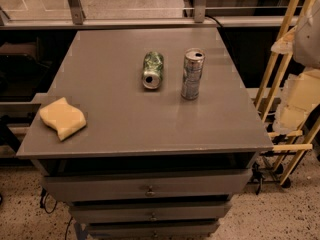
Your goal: Move redbull can near sponge
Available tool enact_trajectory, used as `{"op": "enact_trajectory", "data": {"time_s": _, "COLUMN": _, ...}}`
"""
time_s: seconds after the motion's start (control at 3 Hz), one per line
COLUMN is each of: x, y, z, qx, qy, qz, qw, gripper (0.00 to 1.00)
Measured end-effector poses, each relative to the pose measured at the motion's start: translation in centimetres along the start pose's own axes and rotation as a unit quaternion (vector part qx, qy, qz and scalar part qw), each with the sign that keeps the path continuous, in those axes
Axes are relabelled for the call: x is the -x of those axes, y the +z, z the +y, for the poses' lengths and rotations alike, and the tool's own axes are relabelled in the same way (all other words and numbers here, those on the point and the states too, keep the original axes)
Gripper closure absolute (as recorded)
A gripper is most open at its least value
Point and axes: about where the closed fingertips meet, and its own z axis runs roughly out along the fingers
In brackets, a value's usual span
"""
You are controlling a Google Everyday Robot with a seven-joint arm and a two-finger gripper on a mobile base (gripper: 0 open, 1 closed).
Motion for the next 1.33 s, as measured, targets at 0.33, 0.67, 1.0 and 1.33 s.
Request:
{"op": "enact_trajectory", "data": {"time_s": 0.33, "x": 0.0, "y": 0.0, "z": 0.0, "qx": 0.0, "qy": 0.0, "qz": 0.0, "qw": 1.0, "gripper": 0.0}}
{"op": "enact_trajectory", "data": {"time_s": 0.67, "x": 0.3, "y": 0.7, "z": -0.6, "qx": -0.011, "qy": 0.023, "qz": -0.052, "qw": 0.9983, "gripper": 0.0}}
{"op": "enact_trajectory", "data": {"time_s": 1.0, "x": 0.4, "y": 2.7, "z": -4.9, "qx": -0.039, "qy": 0.057, "qz": -0.166, "qw": 0.9837, "gripper": 0.0}}
{"op": "enact_trajectory", "data": {"time_s": 1.33, "x": 2.7, "y": 4.9, "z": -9.1, "qx": -0.038, "qy": 0.081, "qz": -0.275, "qw": 0.9574, "gripper": 0.0}}
